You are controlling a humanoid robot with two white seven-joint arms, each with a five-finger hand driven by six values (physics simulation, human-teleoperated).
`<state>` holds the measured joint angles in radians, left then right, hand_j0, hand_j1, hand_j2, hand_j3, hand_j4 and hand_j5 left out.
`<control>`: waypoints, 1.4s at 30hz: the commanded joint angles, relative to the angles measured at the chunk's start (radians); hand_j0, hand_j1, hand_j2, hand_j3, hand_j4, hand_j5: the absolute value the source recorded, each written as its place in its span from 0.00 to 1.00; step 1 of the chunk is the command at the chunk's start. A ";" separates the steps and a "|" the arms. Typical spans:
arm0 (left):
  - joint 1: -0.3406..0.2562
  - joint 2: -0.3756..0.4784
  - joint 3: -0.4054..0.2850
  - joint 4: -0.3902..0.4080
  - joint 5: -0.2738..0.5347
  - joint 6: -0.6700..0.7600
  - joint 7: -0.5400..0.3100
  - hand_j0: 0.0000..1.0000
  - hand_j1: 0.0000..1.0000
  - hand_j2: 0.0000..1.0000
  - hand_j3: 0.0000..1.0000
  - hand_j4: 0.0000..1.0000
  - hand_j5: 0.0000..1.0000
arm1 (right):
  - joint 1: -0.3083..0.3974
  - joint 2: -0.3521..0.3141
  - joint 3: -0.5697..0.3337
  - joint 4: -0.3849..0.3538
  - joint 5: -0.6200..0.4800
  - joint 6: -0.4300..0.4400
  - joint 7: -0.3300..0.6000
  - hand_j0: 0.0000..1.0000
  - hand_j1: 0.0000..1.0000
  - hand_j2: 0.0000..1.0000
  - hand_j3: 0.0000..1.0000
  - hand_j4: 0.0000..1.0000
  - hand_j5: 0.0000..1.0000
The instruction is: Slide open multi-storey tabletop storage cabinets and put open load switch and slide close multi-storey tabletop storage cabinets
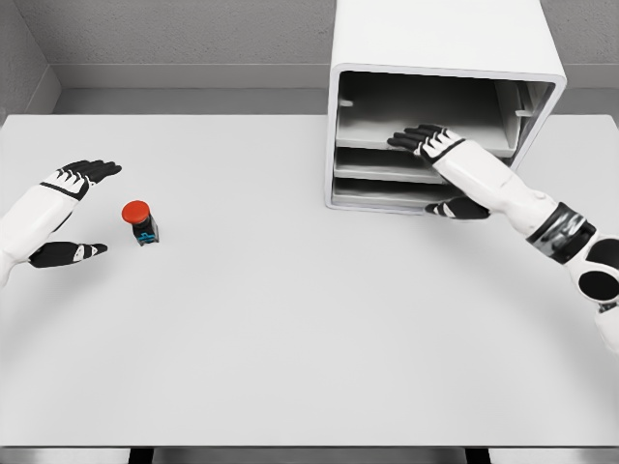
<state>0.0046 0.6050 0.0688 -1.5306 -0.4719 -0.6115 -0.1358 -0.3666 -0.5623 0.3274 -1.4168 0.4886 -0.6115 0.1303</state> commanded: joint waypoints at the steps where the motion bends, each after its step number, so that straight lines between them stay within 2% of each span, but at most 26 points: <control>1: 0.000 0.001 0.000 0.000 0.007 0.001 0.001 1.00 1.00 1.00 1.00 1.00 1.00 | 0.000 0.002 -0.001 0.012 -0.007 0.001 0.003 1.00 1.00 1.00 1.00 1.00 1.00; 12: 0.000 0.001 0.000 0.000 0.007 0.001 0.001 1.00 1.00 1.00 1.00 1.00 1.00 | 0.012 -0.008 0.001 -0.002 -0.007 0.001 0.003 1.00 1.00 1.00 1.00 1.00 1.00; 14: 0.000 0.001 0.000 0.000 0.007 0.001 0.001 1.00 1.00 1.00 1.00 1.00 1.00 | 0.020 -0.013 0.001 -0.043 -0.007 0.001 0.003 1.00 1.00 1.00 1.00 1.00 1.00; 18: 0.000 0.001 0.000 0.000 0.007 0.001 0.001 1.00 1.00 1.00 1.00 1.00 1.00 | 0.037 -0.041 -0.002 -0.054 -0.018 0.001 0.002 1.00 1.00 1.00 1.00 1.00 1.00; 21: 0.000 0.001 0.000 -0.002 0.009 0.001 0.001 1.00 1.00 1.00 1.00 1.00 1.00 | 0.071 -0.067 -0.008 -0.106 -0.019 0.001 0.000 1.00 1.00 1.00 1.00 1.00 1.00; 26: 0.000 0.001 0.000 -0.002 0.009 0.001 0.001 1.00 1.00 1.00 1.00 1.00 1.00 | 0.092 -0.096 -0.008 -0.116 -0.031 0.001 -0.001 1.00 1.00 1.00 1.00 1.00 1.00; 27: 0.000 0.001 0.000 -0.002 0.009 0.001 0.001 1.00 1.00 1.00 1.00 1.00 1.00 | 0.106 -0.116 -0.011 -0.143 -0.031 0.001 -0.003 1.00 1.00 1.00 1.00 1.00 1.00; 34: 0.000 0.001 0.000 -0.002 0.009 0.001 0.001 1.00 1.00 1.00 1.00 1.00 1.00 | 0.210 -0.149 -0.110 -0.246 -0.033 0.001 -0.004 1.00 1.00 1.00 1.00 1.00 1.00; 39: 0.000 0.001 0.000 -0.002 0.009 0.001 0.001 1.00 1.00 1.00 1.00 1.00 1.00 | 0.207 -0.139 -0.125 -0.237 -0.030 0.001 0.000 1.00 1.00 1.00 1.00 1.00 1.00; 42: 0.002 0.001 0.000 -0.002 0.009 0.001 0.001 1.00 1.00 1.00 1.00 1.00 1.00 | 0.192 -0.131 -0.125 -0.185 -0.030 0.001 0.000 1.00 1.00 1.00 1.00 1.00 1.00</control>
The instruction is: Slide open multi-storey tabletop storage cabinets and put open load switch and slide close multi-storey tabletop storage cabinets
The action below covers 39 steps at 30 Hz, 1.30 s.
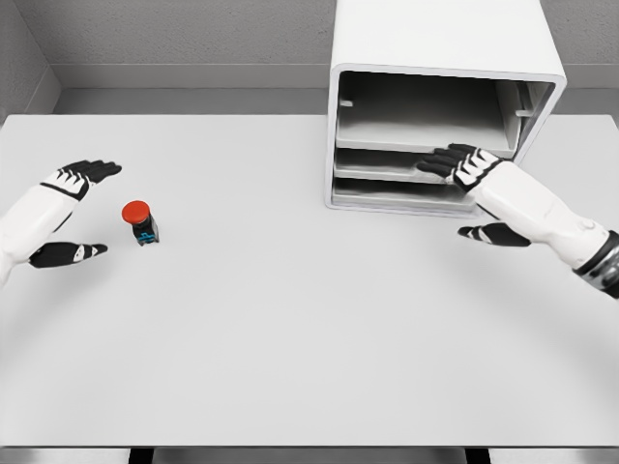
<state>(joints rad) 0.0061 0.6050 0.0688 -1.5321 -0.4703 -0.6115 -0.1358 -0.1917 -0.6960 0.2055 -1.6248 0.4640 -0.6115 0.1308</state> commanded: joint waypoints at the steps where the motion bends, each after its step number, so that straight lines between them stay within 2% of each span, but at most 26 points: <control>1: -0.001 0.001 0.000 0.000 0.007 0.001 0.001 1.00 1.00 1.00 1.00 1.00 1.00 | -0.002 0.015 0.000 0.049 -0.005 0.001 0.001 1.00 1.00 1.00 1.00 1.00 1.00; 6: 0.000 0.001 0.002 0.001 0.007 0.001 0.001 1.00 1.00 1.00 1.00 1.00 1.00 | -0.074 0.072 0.011 0.125 -0.001 0.001 0.003 1.00 1.00 1.00 1.00 1.00 1.00; 8: 0.002 0.001 0.002 0.010 0.007 0.001 0.001 1.00 1.00 1.00 1.00 1.00 1.00 | -0.114 0.082 0.044 0.166 0.002 0.001 0.003 1.00 1.00 1.00 1.00 1.00 1.00; 13: 0.003 0.001 0.003 0.023 0.007 0.001 0.001 1.00 1.00 1.00 1.00 1.00 1.00 | -0.134 0.098 0.071 0.198 0.004 0.001 0.004 1.00 1.00 1.00 1.00 1.00 1.00; 39: 0.003 0.001 0.003 0.021 0.007 0.001 0.001 1.00 1.00 1.00 1.00 1.00 1.00 | -0.117 0.090 0.083 0.186 0.005 0.001 0.003 1.00 1.00 1.00 1.00 1.00 1.00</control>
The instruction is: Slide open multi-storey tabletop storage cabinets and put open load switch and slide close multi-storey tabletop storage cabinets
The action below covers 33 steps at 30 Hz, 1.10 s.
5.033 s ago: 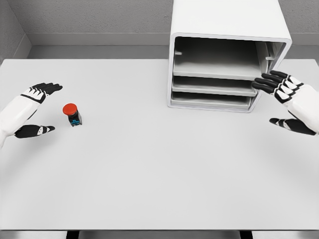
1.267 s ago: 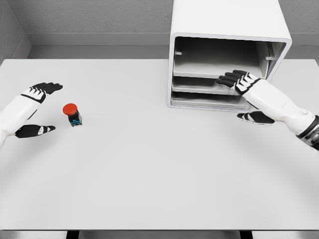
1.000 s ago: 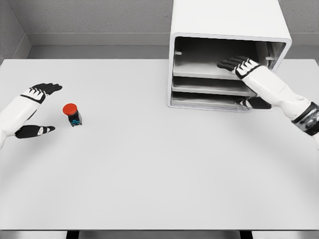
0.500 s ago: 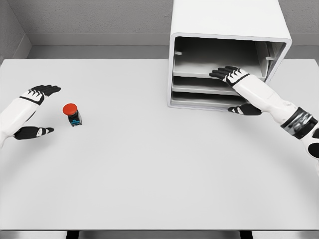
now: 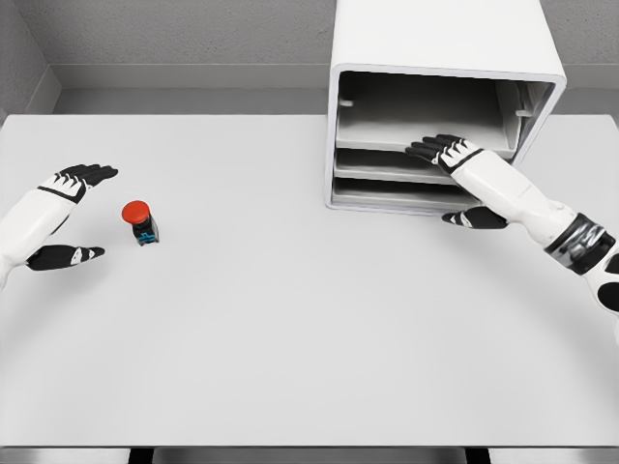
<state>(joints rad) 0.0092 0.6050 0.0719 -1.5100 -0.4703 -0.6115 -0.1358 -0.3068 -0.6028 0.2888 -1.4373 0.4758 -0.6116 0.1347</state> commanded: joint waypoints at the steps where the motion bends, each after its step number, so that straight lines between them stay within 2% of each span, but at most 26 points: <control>1: 0.000 0.001 0.000 0.001 0.007 0.001 0.001 1.00 1.00 1.00 1.00 1.00 1.00 | 0.000 -0.005 0.000 -0.002 -0.006 0.001 -0.001 1.00 1.00 1.00 1.00 1.00 1.00; 6: 0.000 0.001 0.000 -0.001 0.007 0.001 0.001 1.00 1.00 1.00 1.00 1.00 1.00 | 0.011 -0.005 0.000 -0.003 -0.006 0.001 -0.001 1.00 1.00 1.00 1.00 1.00 1.00; 12: 0.000 0.001 0.000 -0.001 0.007 0.001 0.001 1.00 1.00 1.00 1.00 1.00 1.00 | 0.032 -0.009 -0.002 -0.052 -0.006 0.001 -0.001 1.00 1.00 1.00 1.00 1.00 1.00; 23: 0.000 0.001 0.000 -0.001 0.007 0.001 0.001 1.00 1.00 1.00 1.00 1.00 1.00 | 0.097 -0.080 -0.014 -0.133 -0.019 0.001 -0.004 1.00 1.00 1.00 1.00 1.00 1.00; 33: 0.000 0.001 0.000 -0.001 0.007 0.001 0.001 1.00 1.00 1.00 1.00 1.00 1.00 | 0.144 -0.106 -0.043 -0.176 -0.028 0.001 -0.006 1.00 1.00 1.00 1.00 1.00 1.00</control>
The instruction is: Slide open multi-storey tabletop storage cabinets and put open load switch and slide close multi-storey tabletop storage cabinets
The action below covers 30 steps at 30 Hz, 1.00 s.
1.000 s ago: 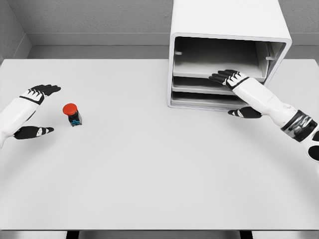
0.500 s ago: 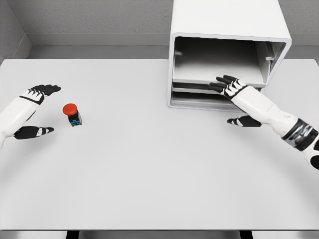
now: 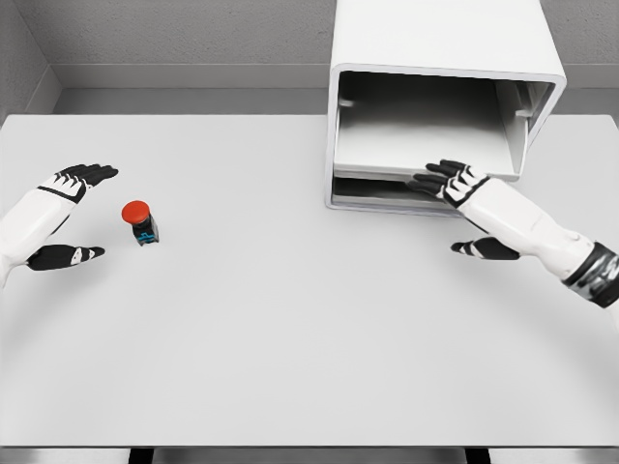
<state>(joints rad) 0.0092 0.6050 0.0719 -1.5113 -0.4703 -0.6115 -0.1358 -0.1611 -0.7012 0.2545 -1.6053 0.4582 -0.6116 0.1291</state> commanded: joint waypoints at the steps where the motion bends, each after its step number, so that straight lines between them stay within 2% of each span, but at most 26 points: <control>1: 0.000 0.001 0.000 -0.001 0.007 0.001 0.001 1.00 1.00 1.00 1.00 1.00 1.00 | 0.002 -0.007 -0.011 -0.015 -0.010 0.001 -0.002 1.00 1.00 1.00 1.00 1.00 1.00; 7: 0.000 0.001 0.020 -0.001 0.009 0.001 0.002 1.00 1.00 1.00 1.00 1.00 1.00 | 0.048 -0.017 -0.052 -0.061 -0.010 0.001 -0.002 1.00 1.00 1.00 1.00 1.00 1.00; 11: 0.000 -0.004 0.019 -0.012 0.041 0.001 0.010 1.00 1.00 1.00 1.00 1.00 1.00 | 0.071 -0.029 -0.070 -0.085 -0.012 0.001 -0.002 1.00 1.00 1.00 1.00 1.00 1.00; 17: -0.002 -0.014 0.008 -0.069 0.042 0.001 0.012 1.00 1.00 1.00 1.00 1.00 1.00 | 0.117 -0.031 -0.113 -0.122 -0.012 0.001 -0.002 1.00 1.00 1.00 1.00 1.00 1.00; 20: -0.009 -0.011 -0.029 -0.070 0.085 0.001 0.010 1.00 1.00 1.00 1.00 1.00 1.00 | 0.135 -0.032 -0.138 -0.127 -0.012 0.001 -0.002 1.00 1.00 1.00 1.00 1.00 1.00; 24: -0.012 0.030 -0.090 -0.072 0.188 0.001 0.004 1.00 1.00 1.00 1.00 1.00 1.00 | 0.219 -0.031 -0.273 -0.151 -0.023 0.001 0.001 1.00 1.00 1.00 1.00 1.00 1.00; 27: -0.048 0.091 -0.181 -0.090 0.274 0.001 0.004 1.00 1.00 1.00 1.00 1.00 1.00 | 0.222 -0.031 -0.285 -0.150 -0.024 0.001 0.000 1.00 1.00 1.00 1.00 1.00 1.00; 30: -0.058 0.102 -0.184 -0.099 0.314 0.001 0.002 1.00 1.00 1.00 1.00 1.00 1.00 | 0.222 -0.029 -0.285 -0.150 -0.024 0.001 0.000 1.00 1.00 1.00 1.00 1.00 1.00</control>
<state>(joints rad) -0.0522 0.6881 -0.0913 -1.6028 -0.2032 -0.6115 -0.1333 0.0614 -0.7303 -0.0219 -1.7535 0.4419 -0.6116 0.1295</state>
